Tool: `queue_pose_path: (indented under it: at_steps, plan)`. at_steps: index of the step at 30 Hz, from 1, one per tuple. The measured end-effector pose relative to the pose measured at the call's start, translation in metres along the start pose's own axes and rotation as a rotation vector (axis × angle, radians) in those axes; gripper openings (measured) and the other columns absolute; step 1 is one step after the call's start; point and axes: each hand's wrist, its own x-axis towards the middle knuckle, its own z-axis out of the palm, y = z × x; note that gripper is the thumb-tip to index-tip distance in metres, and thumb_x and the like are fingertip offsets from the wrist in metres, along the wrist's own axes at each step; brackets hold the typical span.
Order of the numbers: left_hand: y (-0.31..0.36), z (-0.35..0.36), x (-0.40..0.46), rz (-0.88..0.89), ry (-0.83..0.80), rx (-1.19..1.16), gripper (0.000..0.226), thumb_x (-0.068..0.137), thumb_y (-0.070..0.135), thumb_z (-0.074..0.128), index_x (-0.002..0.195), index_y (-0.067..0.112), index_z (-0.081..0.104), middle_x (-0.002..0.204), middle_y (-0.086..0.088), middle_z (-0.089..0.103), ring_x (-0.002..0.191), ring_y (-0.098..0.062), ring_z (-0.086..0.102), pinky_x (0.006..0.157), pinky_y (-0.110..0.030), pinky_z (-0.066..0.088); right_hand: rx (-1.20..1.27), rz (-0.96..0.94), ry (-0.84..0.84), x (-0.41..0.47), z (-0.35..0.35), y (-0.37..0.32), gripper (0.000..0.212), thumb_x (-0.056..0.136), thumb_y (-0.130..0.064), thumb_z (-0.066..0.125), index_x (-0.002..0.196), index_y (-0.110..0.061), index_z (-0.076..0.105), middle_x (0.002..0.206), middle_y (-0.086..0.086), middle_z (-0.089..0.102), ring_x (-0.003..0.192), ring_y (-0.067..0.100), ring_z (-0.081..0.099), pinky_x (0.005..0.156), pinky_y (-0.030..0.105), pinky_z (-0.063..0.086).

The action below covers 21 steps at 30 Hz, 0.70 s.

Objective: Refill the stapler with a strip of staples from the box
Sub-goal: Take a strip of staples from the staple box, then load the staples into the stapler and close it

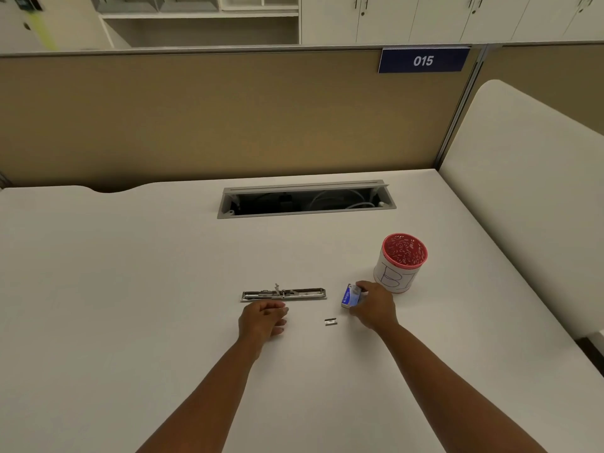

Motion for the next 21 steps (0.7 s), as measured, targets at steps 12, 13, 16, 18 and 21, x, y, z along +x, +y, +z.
queue_pose_path:
  at_steps: [12, 13, 16, 18, 21]
  plan:
    - [-0.012, -0.016, 0.014, 0.079, 0.326, 0.054, 0.004, 0.075, 0.012, 0.072, 0.074, 0.013, 0.068, 0.066, -0.001, 0.063, 0.061, -0.017, 0.053, 0.056, -0.025, 0.041, -0.034, -0.21, -0.038, -0.007, 0.006, -0.003, 0.048, 0.073, -0.023, 0.075, 0.118, -0.015, 0.059, 0.119, 0.009, 0.058, 0.111, 0.022, 0.049, 0.093, 0.027, 0.039]
    - [-0.012, -0.017, 0.015, 0.089, 0.355, 0.06, 0.006, 0.074, 0.013, 0.073, 0.072, 0.014, 0.068, 0.069, -0.002, 0.064, 0.066, -0.018, 0.055, 0.06, -0.025, 0.041, -0.071, -0.29, -0.109, -0.01, 0.007, -0.007, 0.041, 0.075, -0.024, 0.073, 0.114, -0.016, 0.062, 0.116, 0.008, 0.06, 0.108, 0.022, 0.05, 0.093, 0.026, 0.04]
    - [-0.011, -0.02, 0.017, 0.107, 0.453, 0.088, 0.005, 0.075, 0.016, 0.071, 0.073, 0.016, 0.066, 0.079, -0.005, 0.068, 0.073, -0.019, 0.056, 0.065, -0.026, 0.04, -0.284, -0.422, -0.384, -0.015, 0.012, -0.014, 0.033, 0.08, -0.022, 0.067, 0.113, -0.016, 0.063, 0.117, 0.009, 0.06, 0.11, 0.022, 0.051, 0.091, 0.031, 0.043]
    - [-0.012, -0.022, 0.018, 0.128, 0.526, 0.115, 0.005, 0.076, 0.017, 0.07, 0.08, 0.016, 0.067, 0.083, -0.003, 0.069, 0.075, -0.021, 0.058, 0.064, -0.025, 0.038, -0.381, -0.435, -0.429, -0.015, 0.017, -0.016, 0.029, 0.084, -0.016, 0.061, 0.113, -0.013, 0.063, 0.118, 0.011, 0.059, 0.109, 0.024, 0.054, 0.087, 0.032, 0.044]
    - [-0.013, -0.028, 0.021, 0.208, 0.565, 0.206, 0.02, 0.075, 0.016, 0.072, 0.094, 0.016, 0.067, 0.092, -0.005, 0.067, 0.092, -0.028, 0.06, 0.069, -0.029, 0.044, -0.457, -0.446, -0.421, -0.013, 0.023, -0.017, 0.024, 0.088, -0.004, 0.049, 0.106, -0.006, 0.064, 0.113, 0.015, 0.061, 0.101, 0.027, 0.058, 0.085, 0.036, 0.047]
